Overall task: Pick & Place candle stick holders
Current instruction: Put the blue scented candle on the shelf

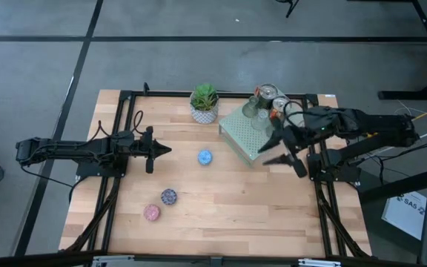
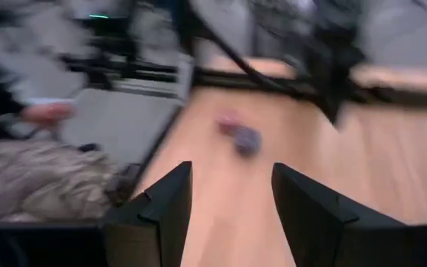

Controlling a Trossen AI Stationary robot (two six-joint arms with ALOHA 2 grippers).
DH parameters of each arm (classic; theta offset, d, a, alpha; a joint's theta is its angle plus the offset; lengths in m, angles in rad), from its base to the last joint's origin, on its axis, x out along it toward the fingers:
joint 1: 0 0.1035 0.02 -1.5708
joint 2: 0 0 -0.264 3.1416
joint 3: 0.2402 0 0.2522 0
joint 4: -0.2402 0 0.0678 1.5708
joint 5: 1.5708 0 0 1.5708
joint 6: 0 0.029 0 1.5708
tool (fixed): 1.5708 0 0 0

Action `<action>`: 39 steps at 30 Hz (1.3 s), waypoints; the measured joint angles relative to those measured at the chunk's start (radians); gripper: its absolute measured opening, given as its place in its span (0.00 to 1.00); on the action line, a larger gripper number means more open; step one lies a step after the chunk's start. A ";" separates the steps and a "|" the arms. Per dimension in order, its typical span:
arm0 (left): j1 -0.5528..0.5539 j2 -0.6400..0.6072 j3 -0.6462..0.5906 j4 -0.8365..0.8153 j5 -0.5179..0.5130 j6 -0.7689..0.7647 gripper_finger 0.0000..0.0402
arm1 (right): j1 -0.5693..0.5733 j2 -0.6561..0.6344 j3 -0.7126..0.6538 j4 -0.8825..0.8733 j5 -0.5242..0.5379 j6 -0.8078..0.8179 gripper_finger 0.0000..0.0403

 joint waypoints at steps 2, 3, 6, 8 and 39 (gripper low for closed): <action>0.000 0.000 0.000 0.000 0.000 0.000 0.01 | 0.015 0.015 0.000 0.067 -0.065 -0.064 0.47; 0.000 0.000 0.000 0.000 0.000 0.000 0.01 | 0.022 0.021 0.000 0.097 -0.083 -0.097 0.47; 0.000 0.000 0.000 0.000 0.000 0.000 0.01 | 0.040 0.050 0.000 0.155 -0.110 -0.196 0.47; 0.000 0.000 0.000 0.000 0.000 0.000 0.01 | 0.046 0.071 0.000 0.172 -0.110 -0.250 0.47; 0.000 0.000 0.000 0.000 0.000 0.000 0.01 | 0.012 0.126 -0.001 0.193 0.278 -0.434 0.47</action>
